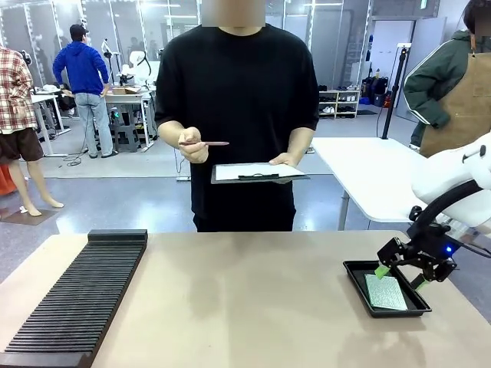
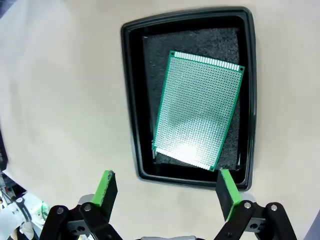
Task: Inspect the PCB.
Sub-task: Place the Blank PCB in the ESD tray.
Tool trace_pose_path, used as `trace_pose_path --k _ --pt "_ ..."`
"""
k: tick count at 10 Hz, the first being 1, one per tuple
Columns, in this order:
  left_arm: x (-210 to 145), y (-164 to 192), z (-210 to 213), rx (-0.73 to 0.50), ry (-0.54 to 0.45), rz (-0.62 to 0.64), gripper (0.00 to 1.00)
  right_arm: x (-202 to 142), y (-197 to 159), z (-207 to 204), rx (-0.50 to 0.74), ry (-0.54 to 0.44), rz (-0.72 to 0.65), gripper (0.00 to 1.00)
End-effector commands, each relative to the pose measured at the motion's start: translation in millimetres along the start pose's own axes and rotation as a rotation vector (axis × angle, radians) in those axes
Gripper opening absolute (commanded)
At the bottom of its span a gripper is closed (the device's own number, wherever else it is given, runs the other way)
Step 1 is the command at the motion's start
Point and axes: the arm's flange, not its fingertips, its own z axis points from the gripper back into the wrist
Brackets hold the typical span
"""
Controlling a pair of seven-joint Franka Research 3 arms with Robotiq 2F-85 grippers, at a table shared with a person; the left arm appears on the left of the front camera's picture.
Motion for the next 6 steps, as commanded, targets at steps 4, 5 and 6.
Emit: trace_pose_path --k 4,5,6 --pt "0 -2 -1 0.005 0.005 -0.002 1.00 -35 26 138 0.280 0.067 -0.030 1.00" --pt "0 -2 -1 0.005 0.005 -0.002 1.00 -48 18 163 0.420 0.075 -0.021 1.00" --pt "0 -2 -1 0.005 0.005 -0.002 1.00 -69 7 186 0.552 0.086 0.034 1.00"
